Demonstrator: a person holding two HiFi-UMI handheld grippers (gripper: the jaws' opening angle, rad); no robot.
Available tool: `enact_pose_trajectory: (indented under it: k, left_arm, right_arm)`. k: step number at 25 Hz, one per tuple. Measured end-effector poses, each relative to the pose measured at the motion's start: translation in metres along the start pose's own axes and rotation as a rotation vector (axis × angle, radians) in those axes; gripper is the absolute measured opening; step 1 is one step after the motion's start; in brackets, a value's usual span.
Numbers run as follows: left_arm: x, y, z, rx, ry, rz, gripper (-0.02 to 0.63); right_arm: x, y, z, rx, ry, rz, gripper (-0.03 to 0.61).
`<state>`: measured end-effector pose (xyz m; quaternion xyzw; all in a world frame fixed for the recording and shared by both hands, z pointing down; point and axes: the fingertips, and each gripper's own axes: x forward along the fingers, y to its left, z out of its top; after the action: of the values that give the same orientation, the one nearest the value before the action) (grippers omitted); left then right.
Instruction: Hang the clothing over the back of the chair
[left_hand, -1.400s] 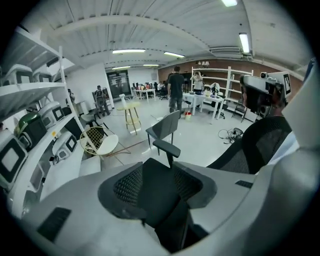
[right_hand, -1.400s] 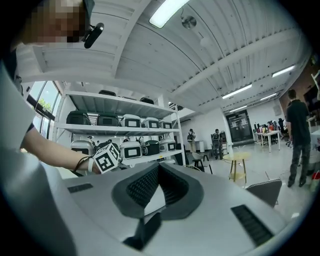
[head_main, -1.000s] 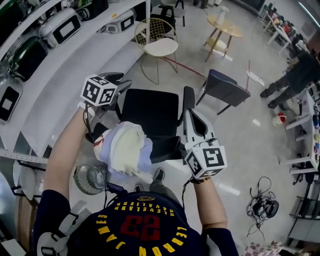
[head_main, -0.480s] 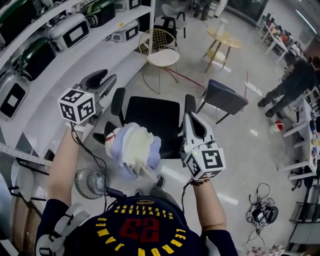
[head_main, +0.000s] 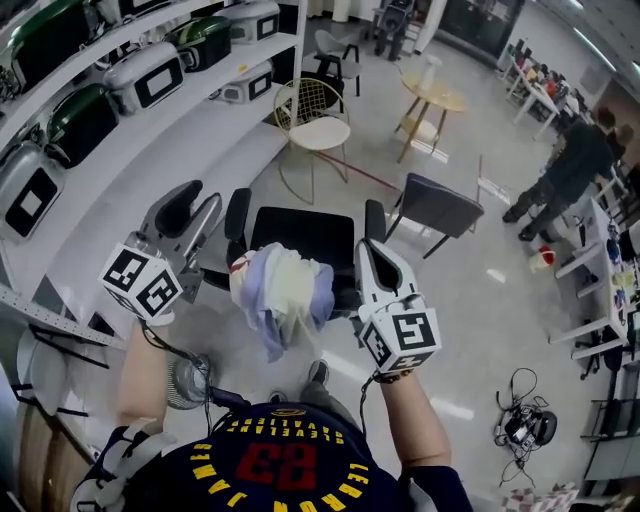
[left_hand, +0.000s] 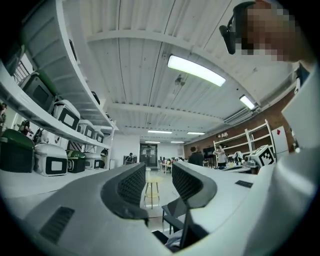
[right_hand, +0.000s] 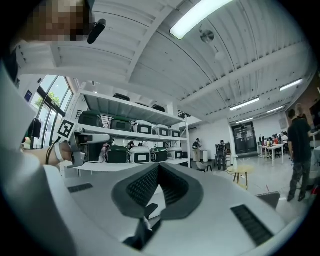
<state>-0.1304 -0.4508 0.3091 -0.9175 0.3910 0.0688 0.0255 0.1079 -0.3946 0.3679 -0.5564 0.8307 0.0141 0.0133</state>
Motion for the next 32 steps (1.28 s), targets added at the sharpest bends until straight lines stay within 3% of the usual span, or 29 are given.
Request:
enact_pose_trajectory:
  k: [6,13,20,32]
  left_arm:
    - [-0.04,-0.04,0.019,-0.043,-0.076,-0.048,0.165]
    - [-0.068,-0.078,0.025,-0.061,-0.126,-0.067,0.004]
    - [-0.07,-0.099,0.028,-0.073,-0.133,-0.046,0.003]
    - [-0.051,-0.141,0.025,-0.085,-0.123,-0.038,0.003]
  right_arm:
    - [-0.021,0.03,0.002,-0.006,0.009,0.0,0.008]
    - [-0.031,0.057,0.013,-0.031,-0.007,0.057,0.008]
    - [-0.04,0.066,0.026,-0.041,-0.051,0.143,0.008]
    - [-0.061,0.037,0.035,-0.019,-0.074,0.165,0.008]
